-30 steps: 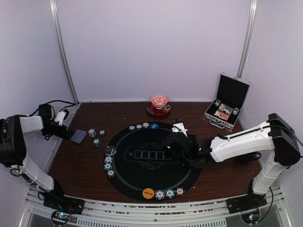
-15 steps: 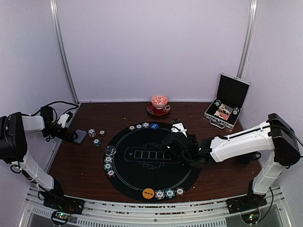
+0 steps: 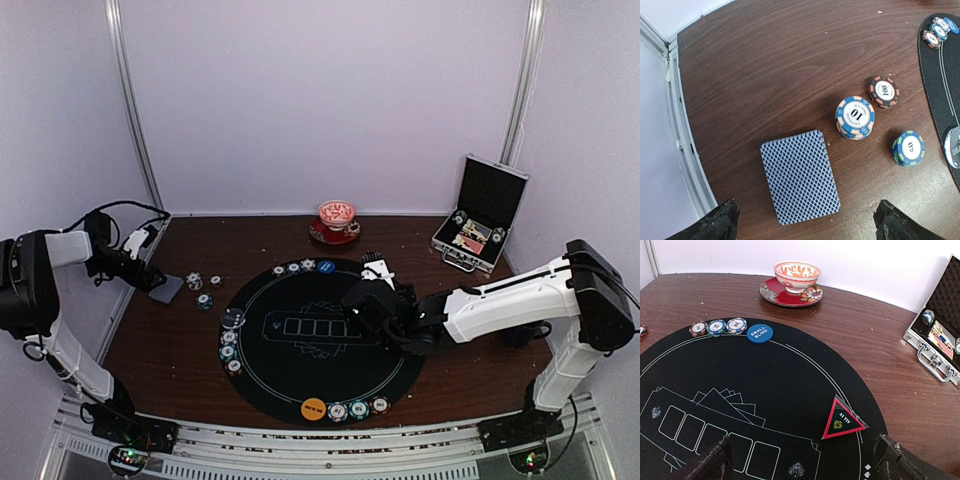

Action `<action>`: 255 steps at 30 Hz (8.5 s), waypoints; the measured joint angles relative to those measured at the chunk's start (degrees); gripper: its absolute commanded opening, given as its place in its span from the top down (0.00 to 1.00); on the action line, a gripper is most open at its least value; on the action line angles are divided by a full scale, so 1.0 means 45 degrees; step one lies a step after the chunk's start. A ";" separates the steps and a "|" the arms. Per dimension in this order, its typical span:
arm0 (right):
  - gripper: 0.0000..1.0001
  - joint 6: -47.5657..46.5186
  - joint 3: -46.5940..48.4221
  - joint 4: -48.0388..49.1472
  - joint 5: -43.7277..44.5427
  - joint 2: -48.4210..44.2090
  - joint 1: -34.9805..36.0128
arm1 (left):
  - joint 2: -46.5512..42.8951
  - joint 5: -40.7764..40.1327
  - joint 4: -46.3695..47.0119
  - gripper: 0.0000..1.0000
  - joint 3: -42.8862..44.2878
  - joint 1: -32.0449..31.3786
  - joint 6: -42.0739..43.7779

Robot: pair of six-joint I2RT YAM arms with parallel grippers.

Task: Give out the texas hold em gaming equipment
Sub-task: Pick up the poker card from the corner of the board, then pass from the left arm to the right

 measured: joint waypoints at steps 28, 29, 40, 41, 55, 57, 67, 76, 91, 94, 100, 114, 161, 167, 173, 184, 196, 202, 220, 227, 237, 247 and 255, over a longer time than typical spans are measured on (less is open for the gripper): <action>0.00 -0.0243 0.0024 0.0005 -0.0053 0.0019 0.0000 | 0.2273 -0.1263 -0.0913 0.02 0.1268 -0.0646 0.1695; 0.00 -0.0243 0.0024 0.0005 -0.0053 0.0024 0.0000 | 0.2375 -0.1302 -0.0918 0.02 0.1321 -0.0661 0.1715; 0.00 -0.0291 0.0189 0.0010 -0.0049 0.0117 0.0024 | 0.3094 -0.1676 -0.1103 0.02 0.1671 -0.0899 0.1749; 0.00 -0.0291 0.0189 0.0005 -0.0049 0.0136 0.0024 | 0.3128 -0.1724 -0.1112 0.02 0.1729 -0.0908 0.1749; 0.00 -0.0301 0.0194 0.0000 -0.0049 0.0277 0.0112 | 0.3648 -0.2098 -0.1156 0.02 0.2356 -0.0918 0.1613; 0.00 -0.0306 0.0194 0.0000 -0.0049 0.0277 0.0121 | 0.3691 -0.2137 -0.1200 0.02 0.2414 -0.0923 0.1588; 0.00 -0.0335 0.0228 -0.0005 -0.0044 0.0291 0.0165 | 0.3910 -0.2249 -0.1467 0.02 0.2438 -0.1302 0.1472; 0.00 -0.0340 0.0277 -0.0010 -0.0034 0.0301 0.0180 | 0.4401 -0.2521 -0.1651 0.02 0.2895 -0.1365 0.1166; 0.00 -0.0413 0.0364 -0.0058 0.0010 0.0374 0.0301 | 0.4833 -0.2905 -0.3007 0.02 0.3857 -0.1399 0.0845; 0.00 -0.0510 0.0364 -0.0068 0.0015 0.0379 0.0311 | 0.4940 -0.2943 -0.3269 0.02 0.4046 -0.1418 0.0845; 0.00 -0.0554 0.0364 -0.0083 0.0044 0.0379 0.0398 | 0.5008 -0.3716 -0.3332 0.02 0.4129 -0.1792 0.0588; 0.00 -0.0568 0.0369 -0.0087 0.0053 0.0379 0.0495 | 0.5008 -0.4260 -0.3366 0.23 0.4129 -0.2147 -0.0063; 0.00 -0.0860 0.1889 -0.0146 -0.2560 0.0495 0.0607 | 0.3458 -0.4085 -0.4031 0.48 0.3240 -0.2176 -0.0034; 0.00 -0.0345 0.3837 0.0194 -0.4891 0.1530 0.0607 | 0.2404 -0.3871 -0.4153 0.48 0.2399 -0.2166 0.0296; 0.01 0.0593 0.5673 0.0787 -0.7237 0.3390 0.0539 | 0.0947 -0.3623 -0.4371 0.48 0.1559 -0.2166 0.0714; 0.08 0.3351 0.7431 0.2880 -1.0987 0.6178 -0.0952 | -0.1496 -0.2744 -0.4930 0.46 0.0058 -0.3303 0.1137; 0.15 0.5425 1.0064 0.4415 -1.3240 0.8884 -0.1345 | -0.2263 -0.1991 -0.5105 0.46 -0.0238 -0.6411 0.0457; 0.17 0.6387 1.1103 0.5115 -1.4120 1.0049 -0.1423 | -0.2492 -0.1919 -0.5105 0.46 -0.0330 -0.7519 0.0068; 0.23 0.7135 1.1710 0.5644 -1.5460 1.0987 -0.1413 | -0.2603 -0.2302 -0.5314 0.46 -0.0452 -0.8476 -0.0350; 0.23 0.7014 1.1691 0.5722 -1.5703 1.0972 -0.1404 | -0.2599 -0.2395 -0.5391 0.46 -0.0457 -0.8568 -0.0374; 0.23 0.6455 1.2002 0.5377 -1.6470 1.0972 -0.1098 | -0.2594 -0.2560 -0.5542 0.46 -0.0539 -0.8646 -0.0408; 0.30 0.6188 1.2031 0.5212 -1.6922 1.0967 -0.0729 | -0.2594 -0.2574 -0.5348 0.45 -0.0544 -0.8694 -0.0403; 0.49 0.6392 1.2031 0.5289 -1.7306 1.0967 -0.0753 | -0.2594 -0.2579 -0.5285 0.45 -0.0544 -0.8762 -0.0398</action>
